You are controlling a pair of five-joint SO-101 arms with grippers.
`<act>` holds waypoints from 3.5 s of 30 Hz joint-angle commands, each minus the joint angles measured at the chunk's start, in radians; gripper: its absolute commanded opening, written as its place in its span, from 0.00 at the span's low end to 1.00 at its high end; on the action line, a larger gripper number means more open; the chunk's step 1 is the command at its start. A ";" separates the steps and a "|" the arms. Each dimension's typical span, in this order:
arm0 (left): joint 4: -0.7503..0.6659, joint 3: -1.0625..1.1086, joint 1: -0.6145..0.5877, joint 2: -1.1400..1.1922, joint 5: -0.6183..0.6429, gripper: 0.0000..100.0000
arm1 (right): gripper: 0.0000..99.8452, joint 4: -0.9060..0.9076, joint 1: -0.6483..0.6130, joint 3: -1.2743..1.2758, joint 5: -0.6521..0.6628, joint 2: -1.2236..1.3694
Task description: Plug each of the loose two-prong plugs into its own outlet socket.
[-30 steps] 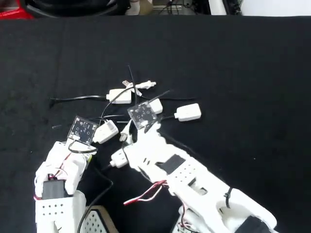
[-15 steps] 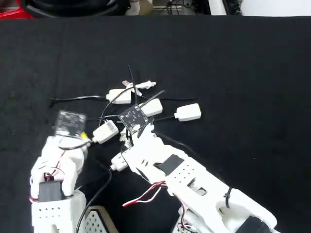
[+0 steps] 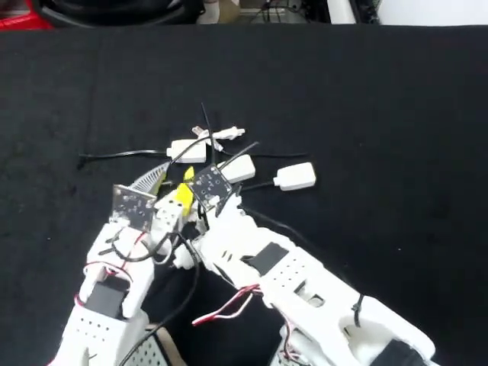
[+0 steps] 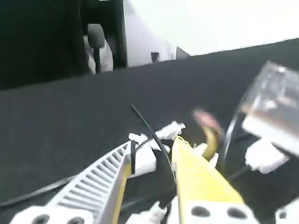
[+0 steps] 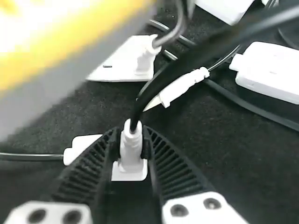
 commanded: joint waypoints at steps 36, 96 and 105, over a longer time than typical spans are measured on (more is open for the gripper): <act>0.733 -0.252 -0.245 0.021 -0.388 0.15 | 0.01 0.144 -0.037 0.010 0.100 0.025; 0.721 -0.463 0.027 -0.133 -0.273 0.15 | 0.01 0.417 -0.041 -0.266 -0.376 -0.802; 0.931 -0.461 -0.008 -0.133 -0.460 0.15 | 0.01 0.460 0.068 -0.282 -0.262 -0.717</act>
